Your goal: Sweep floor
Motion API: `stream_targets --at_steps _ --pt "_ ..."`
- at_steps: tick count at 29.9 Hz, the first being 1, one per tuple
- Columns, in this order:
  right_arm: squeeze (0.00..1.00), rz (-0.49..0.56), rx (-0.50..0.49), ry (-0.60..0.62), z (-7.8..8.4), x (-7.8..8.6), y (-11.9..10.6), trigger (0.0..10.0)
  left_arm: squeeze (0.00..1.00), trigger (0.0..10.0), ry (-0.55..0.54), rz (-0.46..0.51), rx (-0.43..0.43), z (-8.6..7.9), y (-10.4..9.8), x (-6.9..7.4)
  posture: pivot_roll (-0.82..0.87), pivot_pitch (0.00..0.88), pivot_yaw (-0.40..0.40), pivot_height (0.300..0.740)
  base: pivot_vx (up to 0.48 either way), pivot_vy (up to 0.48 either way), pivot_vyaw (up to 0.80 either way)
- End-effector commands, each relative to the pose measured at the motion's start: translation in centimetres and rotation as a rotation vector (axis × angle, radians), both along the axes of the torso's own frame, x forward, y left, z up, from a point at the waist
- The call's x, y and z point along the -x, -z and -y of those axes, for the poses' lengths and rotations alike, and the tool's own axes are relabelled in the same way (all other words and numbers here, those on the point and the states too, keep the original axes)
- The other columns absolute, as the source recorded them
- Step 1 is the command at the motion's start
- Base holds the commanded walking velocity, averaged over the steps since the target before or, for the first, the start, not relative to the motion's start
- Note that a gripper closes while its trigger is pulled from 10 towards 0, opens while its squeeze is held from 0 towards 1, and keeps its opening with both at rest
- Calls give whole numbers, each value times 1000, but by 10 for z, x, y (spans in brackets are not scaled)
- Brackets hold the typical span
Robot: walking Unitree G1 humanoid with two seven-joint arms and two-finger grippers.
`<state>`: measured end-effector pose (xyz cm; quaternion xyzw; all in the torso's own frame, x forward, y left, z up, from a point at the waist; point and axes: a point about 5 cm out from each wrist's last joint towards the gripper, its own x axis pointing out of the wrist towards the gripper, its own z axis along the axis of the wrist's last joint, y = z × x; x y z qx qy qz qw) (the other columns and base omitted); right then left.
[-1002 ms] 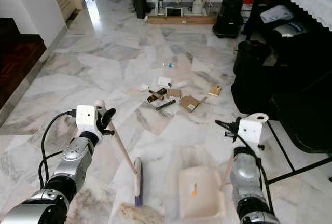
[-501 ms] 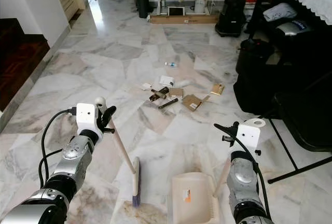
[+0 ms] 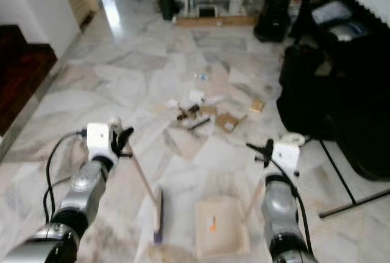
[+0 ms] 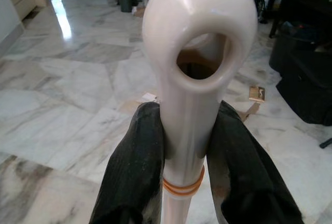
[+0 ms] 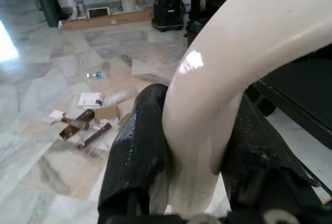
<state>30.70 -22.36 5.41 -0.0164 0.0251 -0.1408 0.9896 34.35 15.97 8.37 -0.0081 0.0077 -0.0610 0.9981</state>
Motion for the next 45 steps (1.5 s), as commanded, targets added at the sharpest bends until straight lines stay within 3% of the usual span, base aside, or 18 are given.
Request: stream_targets --at_steps 1,18,45 --pt "0 60 19 -8 2 -6 -14 10000 0 10000 -3 29 25 2 -8 -3 -131 0 60 740 300 0 0" --pt "0 63 5 -2 2 -5 -13 10000 0 10000 1 49 22 1 -15 -7 -130 0 70 740 301 0 0" --pt "0 78 -2 11 1 -2 -14 10000 0 10000 -1 24 14 -3 -8 -3 -198 0 90 740 302 0 0"
